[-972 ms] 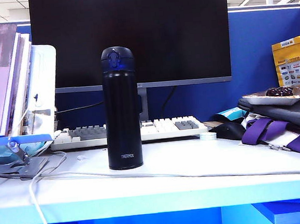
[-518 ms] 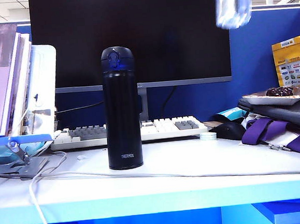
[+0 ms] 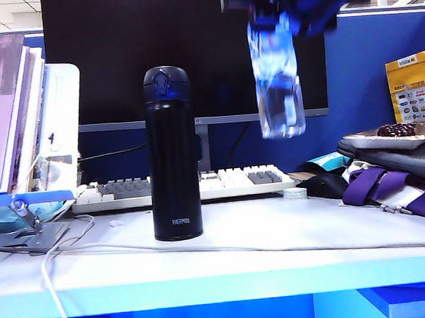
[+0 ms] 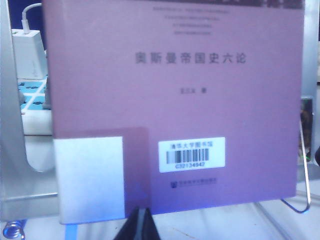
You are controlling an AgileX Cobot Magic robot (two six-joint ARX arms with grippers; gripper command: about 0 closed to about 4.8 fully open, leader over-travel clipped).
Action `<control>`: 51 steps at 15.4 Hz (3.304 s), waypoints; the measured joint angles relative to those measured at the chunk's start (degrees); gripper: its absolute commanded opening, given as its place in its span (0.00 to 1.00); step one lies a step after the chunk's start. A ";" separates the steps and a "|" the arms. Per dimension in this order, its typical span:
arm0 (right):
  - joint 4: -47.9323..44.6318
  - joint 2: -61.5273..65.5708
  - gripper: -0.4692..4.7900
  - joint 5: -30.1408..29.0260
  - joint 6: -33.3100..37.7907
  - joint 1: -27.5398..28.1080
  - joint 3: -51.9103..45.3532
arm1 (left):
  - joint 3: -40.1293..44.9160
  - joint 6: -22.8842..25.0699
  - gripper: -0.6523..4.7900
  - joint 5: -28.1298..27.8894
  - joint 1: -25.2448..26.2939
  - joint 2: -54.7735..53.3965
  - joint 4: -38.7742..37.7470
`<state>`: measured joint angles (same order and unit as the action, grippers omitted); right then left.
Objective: Pick up the mineral water bottle and place it vertically to the right of the black thermos cup.
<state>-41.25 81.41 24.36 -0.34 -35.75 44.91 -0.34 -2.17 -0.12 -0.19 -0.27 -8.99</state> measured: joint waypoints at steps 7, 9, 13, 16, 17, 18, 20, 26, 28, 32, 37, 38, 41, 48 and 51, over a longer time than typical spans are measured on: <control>-11.50 14.58 0.34 2.84 6.36 -4.35 -0.26 | 0.00 0.02 0.12 0.00 0.00 0.00 0.00; -13.94 17.44 0.34 2.93 6.54 -4.66 -0.24 | 0.00 0.02 0.12 0.00 0.00 0.00 0.00; -14.40 20.79 0.34 3.69 6.56 -4.96 -0.24 | 0.00 0.00 0.12 0.00 0.00 0.00 0.00; -15.08 22.21 0.34 2.93 6.54 -5.05 -0.15 | 0.00 0.00 0.12 0.00 0.00 0.00 0.00; -15.82 23.02 0.34 2.62 6.45 -5.09 -0.09 | 0.00 0.02 0.12 0.00 0.00 0.00 0.00; -17.20 23.87 0.34 2.47 6.45 -5.09 0.02 | 0.00 0.02 0.12 0.00 0.00 0.00 0.00; -19.04 25.20 0.35 2.14 6.40 -5.09 0.37 | 0.00 0.02 0.12 0.00 0.00 0.00 0.00; -19.71 25.92 0.81 -2.32 6.25 -5.18 0.44 | 0.00 0.02 0.12 0.00 0.00 0.00 0.00; -19.52 25.97 0.85 -2.03 6.10 -5.01 0.44 | 0.00 0.02 0.12 0.00 0.00 0.00 0.00; -19.39 24.48 0.85 -2.03 4.46 -5.09 0.42 | 0.00 0.02 0.12 0.00 0.00 0.00 0.00; -19.34 16.46 0.85 -2.01 -0.79 -5.09 0.42 | 0.00 0.02 0.12 0.00 0.00 0.00 0.00; -19.32 13.81 0.79 -2.01 -1.31 -5.09 0.42 | 0.00 0.02 0.12 0.00 0.00 0.00 0.00; -18.64 1.75 0.09 0.48 -4.50 -5.99 0.42 | 0.00 0.02 0.12 0.00 0.00 0.00 0.00; 0.07 -35.17 0.09 1.44 -10.23 -8.37 0.50 | 0.00 0.02 0.12 0.02 0.00 0.00 0.00; 22.64 -53.29 0.09 1.75 -10.25 -8.37 0.63 | 0.00 0.00 0.12 0.02 0.02 0.00 0.00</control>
<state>-18.61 28.12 26.11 -10.59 -44.12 45.54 -0.34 -2.17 -0.10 -0.16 -0.27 -8.99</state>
